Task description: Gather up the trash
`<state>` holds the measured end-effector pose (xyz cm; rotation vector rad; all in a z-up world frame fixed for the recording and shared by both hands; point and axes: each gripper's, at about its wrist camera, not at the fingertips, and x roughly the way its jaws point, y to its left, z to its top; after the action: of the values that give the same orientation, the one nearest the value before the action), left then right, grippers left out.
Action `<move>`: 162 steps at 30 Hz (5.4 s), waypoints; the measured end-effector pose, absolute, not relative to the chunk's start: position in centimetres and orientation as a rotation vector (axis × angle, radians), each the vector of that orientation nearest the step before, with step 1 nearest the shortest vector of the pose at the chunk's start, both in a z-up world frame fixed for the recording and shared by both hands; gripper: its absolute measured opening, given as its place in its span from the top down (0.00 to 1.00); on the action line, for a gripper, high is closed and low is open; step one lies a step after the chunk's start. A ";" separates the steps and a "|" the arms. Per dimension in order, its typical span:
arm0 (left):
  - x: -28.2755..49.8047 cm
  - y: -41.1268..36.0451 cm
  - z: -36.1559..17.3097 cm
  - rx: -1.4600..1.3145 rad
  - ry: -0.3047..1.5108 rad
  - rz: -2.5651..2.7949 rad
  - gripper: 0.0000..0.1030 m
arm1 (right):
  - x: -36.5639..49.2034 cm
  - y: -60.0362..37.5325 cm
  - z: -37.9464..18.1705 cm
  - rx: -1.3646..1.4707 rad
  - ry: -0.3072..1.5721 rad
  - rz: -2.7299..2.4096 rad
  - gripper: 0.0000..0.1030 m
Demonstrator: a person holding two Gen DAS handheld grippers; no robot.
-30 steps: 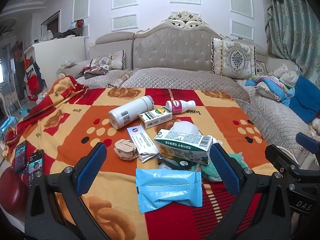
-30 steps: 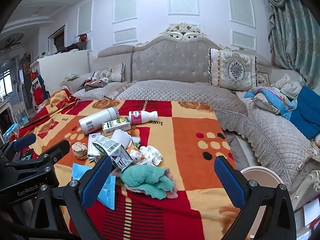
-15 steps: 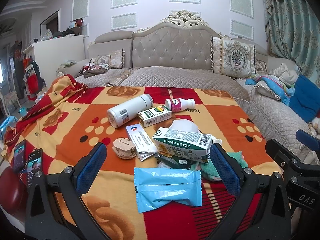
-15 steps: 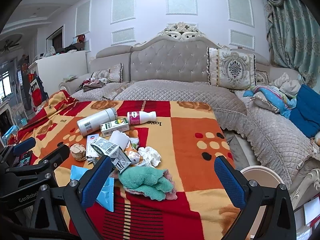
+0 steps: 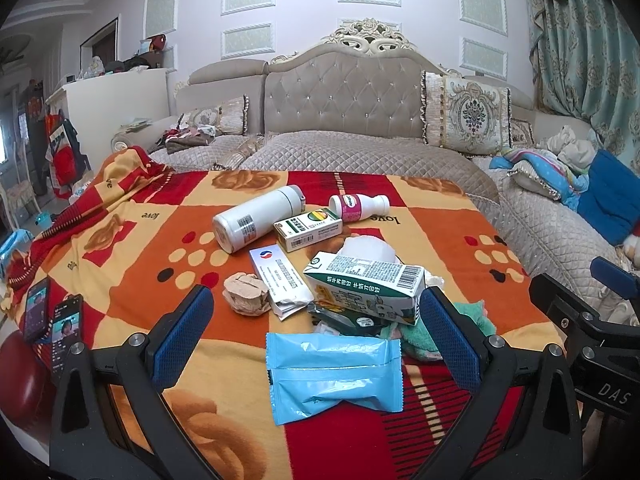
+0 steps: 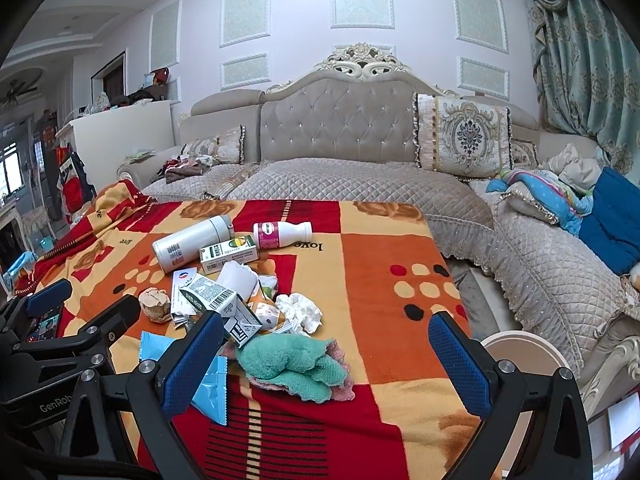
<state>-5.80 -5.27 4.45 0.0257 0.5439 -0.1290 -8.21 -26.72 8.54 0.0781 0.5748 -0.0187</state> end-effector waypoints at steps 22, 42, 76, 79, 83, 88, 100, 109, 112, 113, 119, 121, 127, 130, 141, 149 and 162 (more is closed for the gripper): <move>-5.9 -5.4 4.0 0.014 0.547 -0.137 0.01 | -8.0 -26.8 8.4 0.074 0.580 -0.018 0.01; -5.2 -5.1 3.9 0.008 0.570 -0.135 0.01 | -7.6 -27.4 8.2 0.077 0.599 -0.029 0.01; -3.6 -4.0 2.3 -0.003 0.630 -0.108 0.01 | -6.3 -27.5 6.9 0.081 0.660 -0.019 0.01; -3.3 -3.7 2.0 -0.004 0.638 -0.102 0.01 | -6.1 -27.4 6.7 0.077 0.668 -0.015 0.01; -3.1 -2.8 1.6 0.003 0.657 -0.110 0.01 | -5.9 -27.6 6.1 0.070 0.685 -0.011 0.01; -3.4 -0.8 0.4 0.000 0.723 -0.208 0.01 | -5.6 -28.4 4.4 0.055 0.741 0.004 0.01; -2.9 0.6 -2.6 0.000 0.838 -0.288 0.01 | -4.7 -28.5 1.5 0.123 0.810 0.157 0.03; 0.4 -0.2 -5.4 -0.058 0.920 -0.334 0.01 | -2.2 -28.3 0.1 0.157 0.843 0.223 0.03; 1.3 -0.6 -5.7 -0.075 0.934 -0.369 0.01 | -0.7 -28.3 -0.4 0.160 0.848 0.240 0.03; 1.5 -0.6 -5.7 -0.084 0.940 -0.377 0.01 | -0.3 -28.4 -0.5 0.165 0.847 0.250 0.03; 2.8 -0.7 -6.4 -0.148 0.988 -0.439 0.01 | 2.0 -28.6 -2.0 0.187 0.867 0.323 0.03; 2.5 -1.0 -6.6 -0.154 0.995 -0.471 0.01 | 2.2 -28.7 -2.4 0.214 0.869 0.346 0.03; 1.6 -1.7 -6.2 -0.109 1.001 -0.528 0.17 | 1.9 -28.8 -3.0 0.321 0.902 0.430 0.28; 0.7 -1.1 -5.1 -0.130 0.972 -0.542 0.45 | 0.9 -28.6 -2.5 0.338 0.887 0.456 0.48; -1.7 0.4 -1.8 -0.142 0.927 -0.583 0.82 | -3.4 -30.1 0.6 0.329 0.769 0.424 0.80; -3.7 -0.6 0.5 -0.115 0.876 -0.582 0.86 | -4.9 -32.2 1.8 0.350 0.743 0.368 0.81; -4.9 -8.2 5.2 -0.077 0.805 -0.756 0.86 | -7.4 -39.4 4.4 0.357 0.668 0.191 0.81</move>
<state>-4.93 -8.24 5.17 -0.0769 0.8049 -0.7560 -7.45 -39.40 4.44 0.3574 0.6677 0.1913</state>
